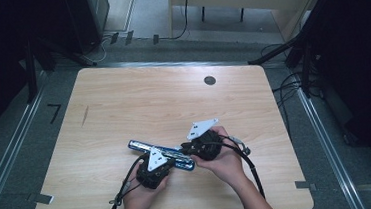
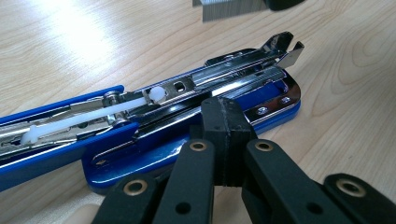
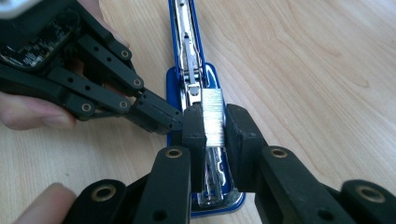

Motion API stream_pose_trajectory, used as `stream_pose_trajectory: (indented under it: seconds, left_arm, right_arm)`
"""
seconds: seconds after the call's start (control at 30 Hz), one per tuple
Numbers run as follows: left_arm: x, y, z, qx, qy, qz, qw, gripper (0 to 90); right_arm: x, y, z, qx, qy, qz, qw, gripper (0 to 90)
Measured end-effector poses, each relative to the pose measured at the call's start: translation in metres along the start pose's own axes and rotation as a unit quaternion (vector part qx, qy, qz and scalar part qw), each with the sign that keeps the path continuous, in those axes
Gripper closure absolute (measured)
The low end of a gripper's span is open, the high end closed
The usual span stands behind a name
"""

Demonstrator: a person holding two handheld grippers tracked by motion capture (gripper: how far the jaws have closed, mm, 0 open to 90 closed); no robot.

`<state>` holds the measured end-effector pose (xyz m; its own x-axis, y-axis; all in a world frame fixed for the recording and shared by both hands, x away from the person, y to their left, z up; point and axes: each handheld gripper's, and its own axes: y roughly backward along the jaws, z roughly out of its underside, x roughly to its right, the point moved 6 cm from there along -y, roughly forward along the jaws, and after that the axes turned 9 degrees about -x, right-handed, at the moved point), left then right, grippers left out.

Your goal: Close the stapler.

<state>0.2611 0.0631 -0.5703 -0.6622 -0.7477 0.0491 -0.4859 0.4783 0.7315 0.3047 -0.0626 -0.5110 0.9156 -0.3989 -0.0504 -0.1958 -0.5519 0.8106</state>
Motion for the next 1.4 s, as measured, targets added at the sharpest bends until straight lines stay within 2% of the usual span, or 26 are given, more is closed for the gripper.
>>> stream_pose_trajectory:
  seconds: [0.2, 0.47, 0.97, 1.4]
  left_arm:
    - [0.000, 0.000, 0.000, -0.001, -0.001, 0.000, 1.0000, 90.0]
    - [0.000, 0.000, 0.000, 0.000, 0.000, 0.001, 1.0000, 90.0]
    - [0.000, 0.000, 0.000, 0.000, 0.001, 0.001, 1.0000, 90.0]
    - [0.000, 0.000, 0.000, 0.000, -0.001, 0.002, 1.0000, 90.0]
  right_arm:
    - [-0.001, -0.005, 0.006, -0.013, -0.009, -0.004, 0.9999, 79.8]
    - [-0.004, -0.010, 0.011, -0.036, -0.006, -0.006, 0.9993, 79.7]
    - [-0.001, -0.015, 0.012, -0.060, -0.008, -0.012, 0.9981, 79.7]
    - [-0.001, -0.016, 0.012, -0.064, -0.007, -0.021, 0.9977, 79.7]
